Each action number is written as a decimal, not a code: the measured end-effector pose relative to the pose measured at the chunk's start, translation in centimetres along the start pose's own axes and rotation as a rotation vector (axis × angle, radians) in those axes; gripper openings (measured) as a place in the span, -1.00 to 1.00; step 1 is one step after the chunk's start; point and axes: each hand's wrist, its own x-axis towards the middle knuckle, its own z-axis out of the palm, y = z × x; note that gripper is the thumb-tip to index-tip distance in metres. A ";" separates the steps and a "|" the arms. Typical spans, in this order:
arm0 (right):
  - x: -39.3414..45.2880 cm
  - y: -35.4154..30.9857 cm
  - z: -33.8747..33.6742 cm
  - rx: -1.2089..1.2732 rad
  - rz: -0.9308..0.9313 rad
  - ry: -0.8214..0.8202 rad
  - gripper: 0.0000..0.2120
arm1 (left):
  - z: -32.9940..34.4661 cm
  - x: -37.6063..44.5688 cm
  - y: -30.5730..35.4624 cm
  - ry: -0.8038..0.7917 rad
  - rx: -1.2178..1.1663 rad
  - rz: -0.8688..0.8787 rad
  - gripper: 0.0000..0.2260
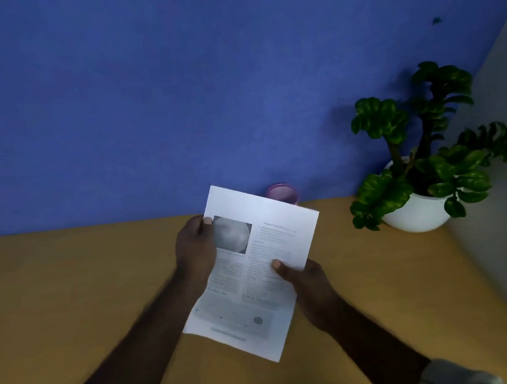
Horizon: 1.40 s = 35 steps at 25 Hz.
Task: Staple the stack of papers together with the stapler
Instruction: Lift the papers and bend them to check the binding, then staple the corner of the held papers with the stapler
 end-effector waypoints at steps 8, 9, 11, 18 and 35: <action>0.7 -1.0 -2.8 -0.453 0.036 0.174 -0.73 | -2.5 1.5 -0.6 -0.046 0.294 0.243 -0.79; 1.2 -1.1 -4.1 -0.522 0.040 0.249 -0.74 | -2.9 1.7 -0.6 -0.056 0.333 0.269 -0.79; 2.0 -1.0 -7.1 -0.808 0.028 0.314 -0.69 | -3.5 2.0 -0.7 -0.082 0.408 0.321 -0.79; 1.2 -0.2 -10.6 -1.836 0.008 -0.515 -0.37 | -3.6 1.7 -0.9 -0.256 0.540 0.349 -0.80; 0.7 2.6 -11.7 -1.946 -0.472 -0.946 -0.76 | -3.2 0.7 -1.4 -0.379 0.549 0.311 -0.80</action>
